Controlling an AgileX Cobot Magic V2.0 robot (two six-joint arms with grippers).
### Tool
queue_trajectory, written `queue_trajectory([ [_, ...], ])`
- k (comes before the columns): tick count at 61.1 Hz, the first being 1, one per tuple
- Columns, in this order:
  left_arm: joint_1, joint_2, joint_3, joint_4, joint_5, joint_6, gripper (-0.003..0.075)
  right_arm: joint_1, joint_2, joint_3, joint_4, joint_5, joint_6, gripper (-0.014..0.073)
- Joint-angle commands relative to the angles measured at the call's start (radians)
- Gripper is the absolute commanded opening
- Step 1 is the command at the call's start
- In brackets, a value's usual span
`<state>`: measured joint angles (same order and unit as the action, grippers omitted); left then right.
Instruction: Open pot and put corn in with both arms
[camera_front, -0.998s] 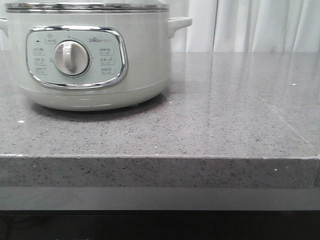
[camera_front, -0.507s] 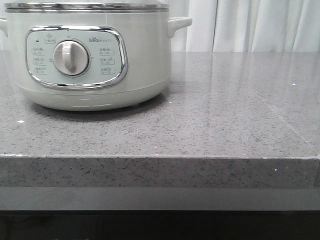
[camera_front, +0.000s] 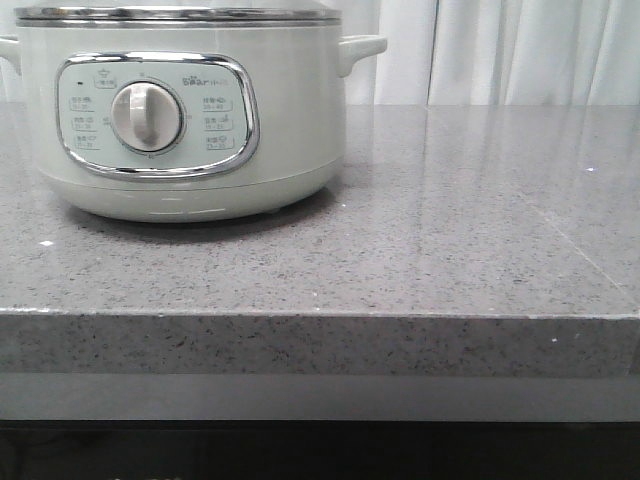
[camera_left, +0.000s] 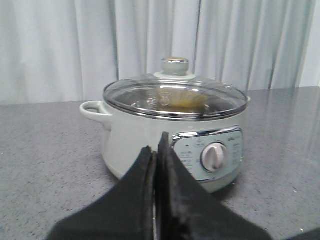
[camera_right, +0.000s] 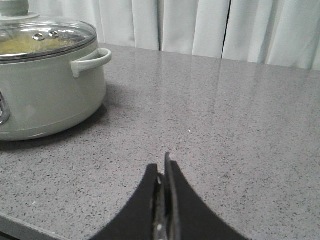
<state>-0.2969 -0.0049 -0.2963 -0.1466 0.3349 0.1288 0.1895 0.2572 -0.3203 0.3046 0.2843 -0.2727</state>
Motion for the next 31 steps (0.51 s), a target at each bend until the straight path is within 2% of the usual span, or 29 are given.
queue_trajectory([
  [1, 0.066, -0.025, 0.01, 0.027, -0.108, -0.104, -0.0018, -0.004, 0.007, -0.03, 0.005, -0.069, -0.007, -0.0064],
  [6, 0.152, -0.025, 0.057, 0.047, -0.112, -0.158, -0.0018, -0.004, 0.007, -0.03, 0.005, -0.069, -0.007, -0.0064],
  [16, 0.283, -0.025, 0.18, 0.047, -0.172, -0.159, -0.0018, -0.004, 0.007, -0.03, 0.005, -0.069, -0.007, -0.0064],
  [24, 0.33, -0.025, 0.259, 0.047, -0.205, -0.159, -0.0018, -0.004, 0.007, -0.03, 0.005, -0.069, -0.007, -0.0064],
  [31, 0.33, -0.025, 0.305, 0.047, -0.234, -0.159, -0.0018, -0.004, 0.007, -0.03, 0.005, -0.069, -0.007, -0.0064],
])
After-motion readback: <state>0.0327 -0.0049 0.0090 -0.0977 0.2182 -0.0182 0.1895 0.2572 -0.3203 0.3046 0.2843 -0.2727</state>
